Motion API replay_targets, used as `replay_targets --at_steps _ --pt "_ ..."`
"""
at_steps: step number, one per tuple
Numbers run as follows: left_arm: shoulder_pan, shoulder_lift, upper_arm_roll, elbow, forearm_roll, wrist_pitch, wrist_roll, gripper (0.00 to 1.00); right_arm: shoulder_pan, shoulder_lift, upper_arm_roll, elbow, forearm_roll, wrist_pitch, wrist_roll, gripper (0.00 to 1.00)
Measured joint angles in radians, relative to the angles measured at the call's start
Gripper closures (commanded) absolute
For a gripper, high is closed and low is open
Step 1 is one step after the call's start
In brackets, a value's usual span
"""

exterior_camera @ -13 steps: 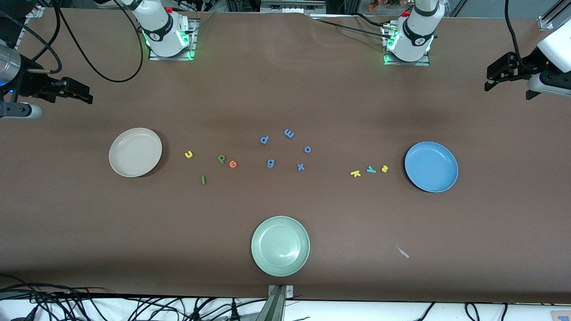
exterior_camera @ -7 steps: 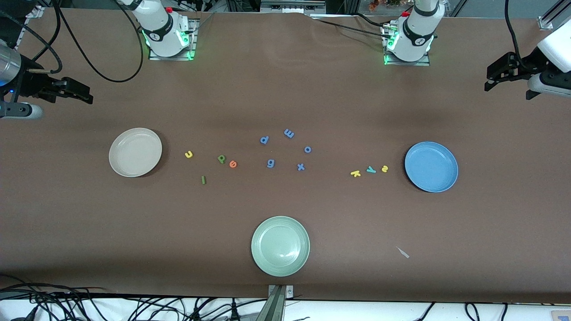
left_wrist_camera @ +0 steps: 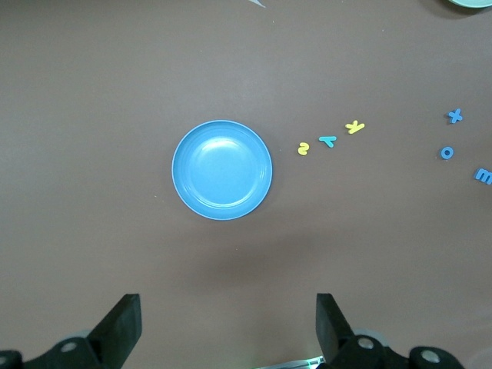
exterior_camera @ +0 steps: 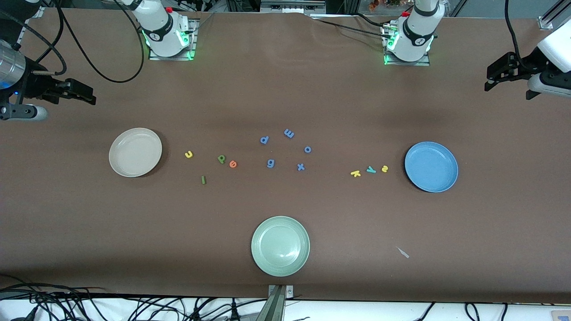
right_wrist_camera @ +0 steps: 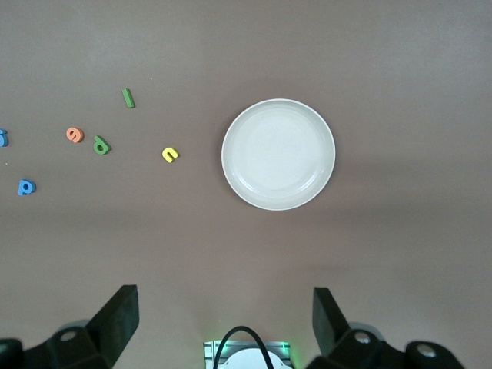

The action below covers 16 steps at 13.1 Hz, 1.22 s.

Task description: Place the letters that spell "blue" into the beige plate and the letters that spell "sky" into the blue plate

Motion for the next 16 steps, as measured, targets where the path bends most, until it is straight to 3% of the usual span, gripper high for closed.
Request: replay_targets --at_steps 16 --pt "0.000 0.000 0.000 0.000 0.000 -0.008 0.000 0.00 0.003 0.050 0.000 0.066 0.000 0.006 -0.001 0.00"
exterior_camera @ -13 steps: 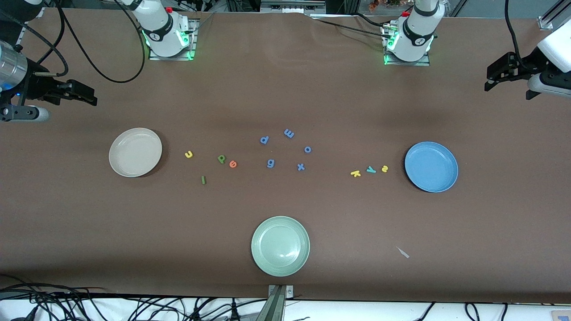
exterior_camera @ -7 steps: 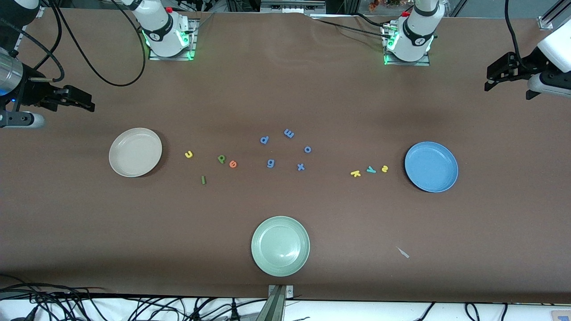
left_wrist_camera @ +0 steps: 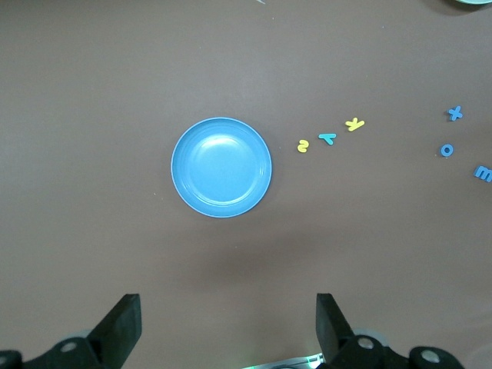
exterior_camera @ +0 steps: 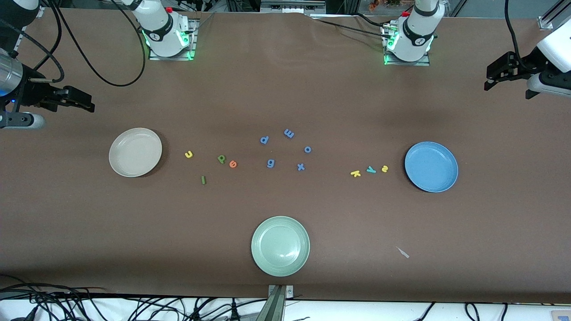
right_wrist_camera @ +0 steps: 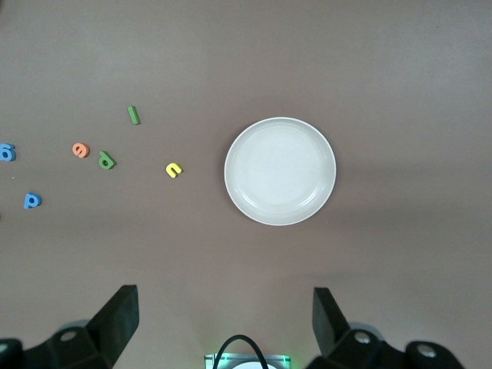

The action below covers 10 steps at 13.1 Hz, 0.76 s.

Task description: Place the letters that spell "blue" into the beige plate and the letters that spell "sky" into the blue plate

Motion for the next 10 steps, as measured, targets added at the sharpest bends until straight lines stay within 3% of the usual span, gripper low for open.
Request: replay_targets --at_steps 6,10 --pt "0.000 0.000 0.000 0.000 0.000 -0.008 0.000 0.00 0.001 0.016 0.001 0.000 0.000 -0.001 -0.012 0.00" --pt "0.004 0.008 0.012 0.001 0.000 -0.010 -0.003 0.00 0.055 0.164 0.010 -0.006 0.000 0.085 -0.018 0.00"
